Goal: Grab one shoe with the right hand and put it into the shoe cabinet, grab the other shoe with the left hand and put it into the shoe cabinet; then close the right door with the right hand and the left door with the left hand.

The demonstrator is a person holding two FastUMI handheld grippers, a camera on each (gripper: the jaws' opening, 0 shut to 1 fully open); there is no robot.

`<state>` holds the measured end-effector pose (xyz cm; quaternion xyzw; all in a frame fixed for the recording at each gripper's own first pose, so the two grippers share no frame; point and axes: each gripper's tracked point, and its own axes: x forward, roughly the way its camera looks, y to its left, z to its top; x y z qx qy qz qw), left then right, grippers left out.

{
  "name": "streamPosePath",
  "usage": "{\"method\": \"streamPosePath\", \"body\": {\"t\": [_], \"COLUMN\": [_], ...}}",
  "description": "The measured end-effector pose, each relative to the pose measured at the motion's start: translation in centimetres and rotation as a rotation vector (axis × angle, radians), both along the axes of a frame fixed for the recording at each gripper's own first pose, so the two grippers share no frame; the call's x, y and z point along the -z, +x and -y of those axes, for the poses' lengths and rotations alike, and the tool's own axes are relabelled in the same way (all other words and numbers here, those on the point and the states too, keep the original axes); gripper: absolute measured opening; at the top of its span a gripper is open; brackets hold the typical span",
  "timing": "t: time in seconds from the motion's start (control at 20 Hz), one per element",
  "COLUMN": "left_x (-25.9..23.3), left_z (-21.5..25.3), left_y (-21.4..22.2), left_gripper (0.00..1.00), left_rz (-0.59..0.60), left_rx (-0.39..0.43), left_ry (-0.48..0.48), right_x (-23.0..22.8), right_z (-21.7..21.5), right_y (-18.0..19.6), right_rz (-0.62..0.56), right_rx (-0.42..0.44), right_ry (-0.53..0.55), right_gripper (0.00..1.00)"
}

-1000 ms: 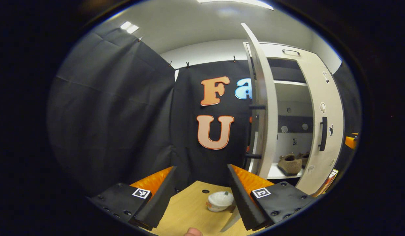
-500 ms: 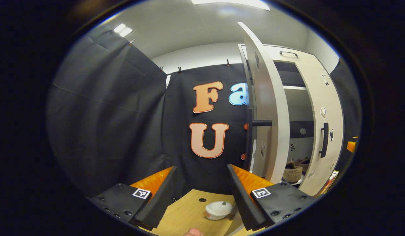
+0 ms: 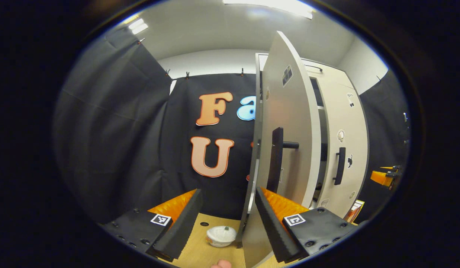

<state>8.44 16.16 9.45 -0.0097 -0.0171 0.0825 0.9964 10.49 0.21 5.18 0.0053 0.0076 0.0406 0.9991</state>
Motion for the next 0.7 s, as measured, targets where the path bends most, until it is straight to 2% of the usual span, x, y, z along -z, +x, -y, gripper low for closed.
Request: {"method": "streamPosePath", "body": {"t": [0.05,0.1,0.15,0.25,0.3,0.35,0.4,0.6,0.65,0.7], "left_x": [-0.1,0.0,0.1,0.2,0.2,0.4,0.3,0.0,-0.1,-0.1], "left_z": [0.8,1.8,2.5,4.3,5.3,6.3,6.9,9.3,9.7,9.9], "left_y": [0.1,0.3,0.4,1.0,1.3,1.8,2.5,4.5,4.7,4.9], "left_gripper": [0.99,0.9,0.94,0.94,0.9,0.9,0.94,0.93,0.96,0.93], "left_rz": [0.0,-0.005,-0.007,-0.015,-0.017,-0.016,-0.016,-0.002,0.005,0.006], "left_rx": [0.013,0.029,0.047,0.086,0.107,0.126,0.133,0.164,0.167,0.172], "left_ry": [0.007,0.009,0.006,0.001,-0.003,-0.005,-0.012,-0.048,-0.045,-0.037], "right_x": [0.0,-0.1,-0.1,0.1,0.1,0.2,0.0,-0.4,-0.4,-0.4], "right_z": [0.1,0.2,0.3,0.1,0.2,0.2,0.2,0.7,0.8,1.0], "right_y": [0.0,-0.2,-0.2,-0.3,-0.4,-0.5,-0.6,-0.8,-0.8,-0.9], "right_rz": [0.002,0.005,0.004,-0.002,-0.004,-0.004,-0.001,0.006,0.006,0.005], "right_rx": [0.0,0.0,0.001,-0.003,-0.004,-0.002,-0.002,0.012,0.018,0.023], "right_ry": [-0.001,-0.001,0.0,0.004,0.003,0.0,-0.002,0.008,0.011,0.011], "right_gripper": [0.92,0.92,0.92,0.92,0.92,0.92,0.92,0.92,0.92,0.92]}}
